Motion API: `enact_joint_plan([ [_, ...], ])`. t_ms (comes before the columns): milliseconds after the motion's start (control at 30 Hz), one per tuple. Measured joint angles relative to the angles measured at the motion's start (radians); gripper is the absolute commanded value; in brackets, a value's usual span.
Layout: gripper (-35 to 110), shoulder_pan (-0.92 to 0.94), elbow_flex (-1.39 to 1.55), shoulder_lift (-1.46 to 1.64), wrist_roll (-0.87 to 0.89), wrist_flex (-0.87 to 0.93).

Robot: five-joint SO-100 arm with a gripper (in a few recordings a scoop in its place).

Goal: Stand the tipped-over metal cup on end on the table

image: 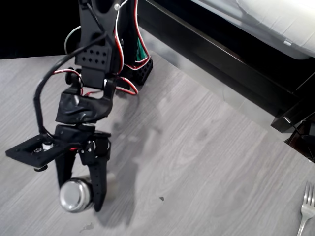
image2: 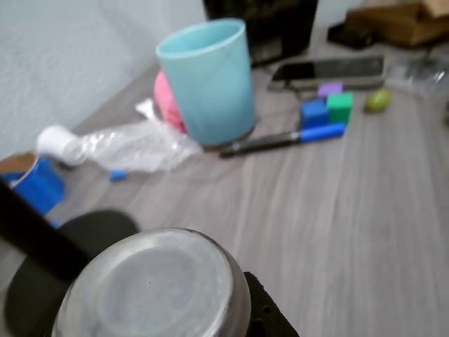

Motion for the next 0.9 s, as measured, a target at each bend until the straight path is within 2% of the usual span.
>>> enact_joint_plan([
  [367,0,-0.023,0.026,-0.571,-0.150,-0.781],
  [433,0,-0.021,0.026,-0.664,-0.153,-0.877],
  [633,0,-0.040,-0.011,-0.813,-0.153,-1.014],
  [900,0,-0.049,-0.072,-0.956,-0.155,-1.077],
])
